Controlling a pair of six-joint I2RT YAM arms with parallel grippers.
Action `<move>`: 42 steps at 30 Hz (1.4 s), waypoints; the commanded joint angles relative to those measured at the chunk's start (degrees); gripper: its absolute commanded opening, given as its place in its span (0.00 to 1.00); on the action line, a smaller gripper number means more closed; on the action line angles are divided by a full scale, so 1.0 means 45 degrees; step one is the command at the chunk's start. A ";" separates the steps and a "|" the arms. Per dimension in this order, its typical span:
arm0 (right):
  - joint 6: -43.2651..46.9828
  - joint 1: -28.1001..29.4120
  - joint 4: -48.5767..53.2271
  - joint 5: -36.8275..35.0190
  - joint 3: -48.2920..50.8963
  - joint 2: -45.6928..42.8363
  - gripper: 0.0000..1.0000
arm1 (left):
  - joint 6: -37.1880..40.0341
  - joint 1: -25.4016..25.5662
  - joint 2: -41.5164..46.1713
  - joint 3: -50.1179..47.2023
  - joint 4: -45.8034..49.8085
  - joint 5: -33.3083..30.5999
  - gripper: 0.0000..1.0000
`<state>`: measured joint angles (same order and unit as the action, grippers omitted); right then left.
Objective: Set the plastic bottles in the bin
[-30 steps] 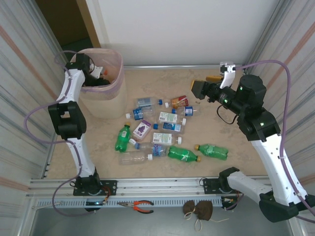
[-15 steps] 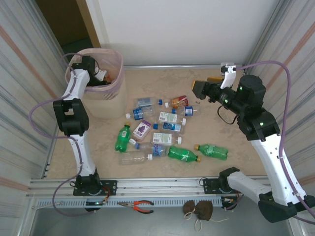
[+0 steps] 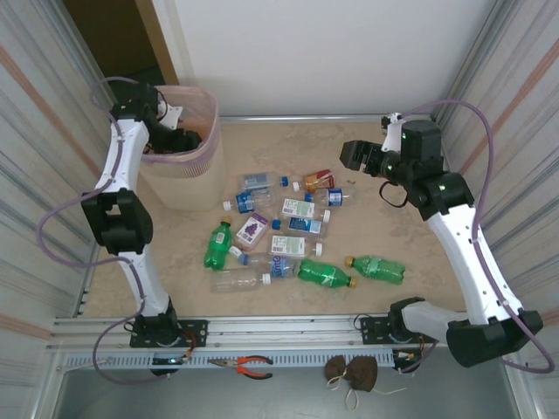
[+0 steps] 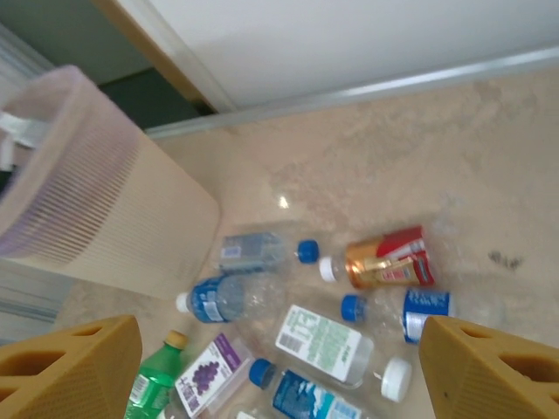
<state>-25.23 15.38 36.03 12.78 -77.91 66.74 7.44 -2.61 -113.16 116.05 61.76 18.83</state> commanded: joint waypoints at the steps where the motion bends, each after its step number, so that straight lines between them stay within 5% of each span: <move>1: -0.0508 -0.0162 0.1207 -0.0288 -0.0232 0.0171 0.83 | -0.0257 0.0048 0.1015 0.0233 0.0300 0.0747 0.77; 9: -0.3045 0.0057 0.3059 -0.1570 0.0666 0.0340 0.80 | -0.0704 0.0040 0.2709 -0.0604 -0.0216 0.1580 0.77; 16: -0.6899 0.1812 0.4342 -0.3975 0.2195 -0.0165 0.79 | -0.1147 0.0038 0.4179 -0.1868 -0.1062 0.2318 0.77; 26: -1.6072 0.4746 0.3771 -0.3677 0.6190 -0.0933 0.73 | -0.1371 0.0045 0.5819 -0.3658 -0.1847 0.2778 0.77; 42: -2.1912 0.6717 0.3185 -0.3968 0.9728 -0.2610 0.67 | -0.1604 0.0039 0.6760 -0.4990 -0.2553 0.3513 0.77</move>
<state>-115.13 45.04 50.87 -3.25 -35.16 55.66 1.41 -2.61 -84.73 94.45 49.98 32.60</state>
